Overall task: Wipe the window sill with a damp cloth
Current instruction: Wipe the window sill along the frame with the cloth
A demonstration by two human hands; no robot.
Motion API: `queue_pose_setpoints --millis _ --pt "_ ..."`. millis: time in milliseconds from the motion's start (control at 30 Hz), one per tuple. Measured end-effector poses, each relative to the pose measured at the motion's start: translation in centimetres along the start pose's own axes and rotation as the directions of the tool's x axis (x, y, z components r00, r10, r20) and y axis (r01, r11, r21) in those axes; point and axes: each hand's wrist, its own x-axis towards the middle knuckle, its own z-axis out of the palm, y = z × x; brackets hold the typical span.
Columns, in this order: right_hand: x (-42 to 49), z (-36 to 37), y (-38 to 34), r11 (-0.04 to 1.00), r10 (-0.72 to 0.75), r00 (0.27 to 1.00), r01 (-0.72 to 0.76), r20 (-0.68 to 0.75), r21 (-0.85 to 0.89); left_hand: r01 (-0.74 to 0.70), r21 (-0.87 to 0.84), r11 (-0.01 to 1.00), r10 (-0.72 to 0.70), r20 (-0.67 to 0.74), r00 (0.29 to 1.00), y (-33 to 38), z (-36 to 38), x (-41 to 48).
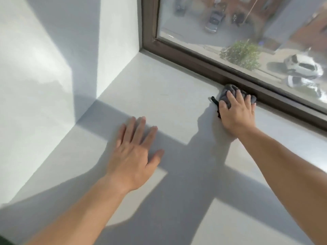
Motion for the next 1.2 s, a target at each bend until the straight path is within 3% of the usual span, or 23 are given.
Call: queue_pose_setpoints --millis 67,133,200,267,367,467,533,600,667,767,833,900,967,1067,1133,1200 --pt "-0.4 0.3 -1.4 0.990 0.137 0.990 -0.137 -0.014 0.045 -0.004 0.008 1.000 0.005 -0.020 1.000 -0.2 0.1 0.1" --pt "-1.0 1.0 -5.4 0.983 0.162 0.986 -0.160 -0.024 0.085 -0.017 0.033 0.999 0.018 -0.023 1.000 -0.2 0.1 0.3" --pt "-1.3 2.1 -10.5 0.997 -0.042 0.999 0.042 -0.008 0.066 -0.037 0.050 0.998 0.038 -0.034 0.999 -0.4 0.4 0.4" --pt "-1.4 2.7 -14.3 0.967 -0.253 0.967 0.252 0.025 0.027 -0.046 0.029 0.998 0.048 -0.039 0.998 -0.8 0.6 0.3" --pt "-1.3 2.2 -12.4 0.952 -0.305 0.951 0.304 0.058 0.023 -0.044 0.050 0.998 0.046 -0.049 0.998 -0.7 0.7 0.4" --pt "-2.7 1.6 -4.6 0.997 -0.049 0.999 0.049 -0.012 0.063 -0.034 0.059 0.998 0.036 -0.032 0.999 -0.5 0.6 0.4" --pt "-3.9 0.9 -0.5 0.974 0.195 0.981 -0.194 0.001 0.114 -0.033 0.056 0.998 0.034 -0.020 0.999 -0.5 0.4 0.4" --pt "-4.1 1.0 -0.6 0.945 0.305 0.952 -0.303 0.004 0.126 -0.029 0.061 0.998 0.032 -0.034 0.999 -0.4 0.4 0.4" --pt "-4.0 1.6 -4.7 0.968 0.198 0.980 -0.196 0.002 0.155 -0.032 0.069 0.997 0.036 -0.046 0.998 -0.4 0.7 0.5" --pt "-5.2 3.4 -11.7 0.967 -0.240 0.971 0.237 0.021 0.095 -0.035 0.099 0.994 0.043 -0.079 0.996 -0.7 1.1 0.7" --pt "-5.3 3.5 -12.2 0.947 -0.316 0.948 0.313 0.044 0.072 -0.033 0.106 0.994 0.042 -0.080 0.996 -0.7 1.2 0.8" --pt "-5.2 3.4 -9.1 0.978 -0.202 0.979 0.201 0.013 0.060 -0.027 0.087 0.996 0.033 -0.076 0.997 -0.6 1.1 0.7" --pt "-5.9 3.2 -4.5 0.998 0.017 1.000 -0.017 0.003 0.061 -0.025 0.080 0.997 0.029 -0.058 0.998 -0.5 1.1 0.5" --pt "-7.0 2.6 -1.7 0.958 0.269 0.963 -0.270 0.019 0.096 -0.026 0.084 0.996 0.032 -0.069 0.997 -0.6 1.1 0.3" --pt "-6.9 2.8 -5.0 0.960 0.248 0.969 -0.248 0.010 0.131 -0.034 0.069 0.997 0.039 -0.073 0.997 -0.7 1.1 0.4" --pt "-6.8 3.6 -10.1 0.994 0.006 1.000 -0.006 0.002 0.113 -0.056 0.075 0.996 0.062 -0.082 0.995 -1.2 1.3 0.5"
